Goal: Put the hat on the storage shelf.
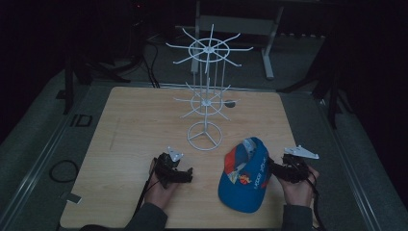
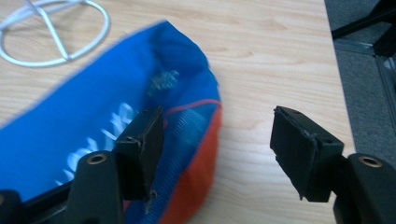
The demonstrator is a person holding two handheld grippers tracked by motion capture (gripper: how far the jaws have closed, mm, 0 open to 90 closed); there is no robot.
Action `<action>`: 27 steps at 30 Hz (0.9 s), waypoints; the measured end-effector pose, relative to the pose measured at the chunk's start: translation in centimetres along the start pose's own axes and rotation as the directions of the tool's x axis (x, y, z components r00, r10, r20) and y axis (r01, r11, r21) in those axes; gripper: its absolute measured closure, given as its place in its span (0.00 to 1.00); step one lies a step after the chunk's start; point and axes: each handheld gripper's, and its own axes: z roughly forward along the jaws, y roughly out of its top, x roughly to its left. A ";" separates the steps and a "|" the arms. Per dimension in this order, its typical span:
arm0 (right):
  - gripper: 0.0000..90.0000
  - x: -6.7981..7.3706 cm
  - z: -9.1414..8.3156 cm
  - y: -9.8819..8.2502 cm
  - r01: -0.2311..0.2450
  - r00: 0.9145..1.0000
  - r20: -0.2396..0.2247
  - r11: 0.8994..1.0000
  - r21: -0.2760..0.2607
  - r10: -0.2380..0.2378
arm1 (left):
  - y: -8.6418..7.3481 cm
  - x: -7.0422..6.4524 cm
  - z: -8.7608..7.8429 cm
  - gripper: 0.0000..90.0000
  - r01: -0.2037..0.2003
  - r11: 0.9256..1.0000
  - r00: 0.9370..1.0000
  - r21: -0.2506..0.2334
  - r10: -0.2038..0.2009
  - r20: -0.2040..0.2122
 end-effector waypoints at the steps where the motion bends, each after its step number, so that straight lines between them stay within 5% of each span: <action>1: 0.38 0.3 -0.1 0.2 0.001 1.000 0.003 1.000 -0.006 -0.001 | 0.0 0.0 0.0 0.02 0.001 1.000 1.000 -0.001 -0.001 0.000; 11: 0.33 2.7 0.1 2.6 0.020 0.999 -0.027 0.999 -0.026 -0.021 | 0.0 0.0 0.0 0.02 0.000 1.000 1.000 0.000 0.000 0.000; 22: 0.29 4.0 4.3 2.7 0.004 0.996 -0.088 0.995 0.095 0.005 | 0.0 0.0 0.0 0.02 0.003 1.000 1.000 -0.002 -0.003 0.000; 27: 0.32 3.8 6.1 2.7 -0.010 0.996 -0.087 0.985 0.172 0.025 | 0.0 0.0 0.0 0.02 0.000 1.000 1.000 0.000 0.000 0.000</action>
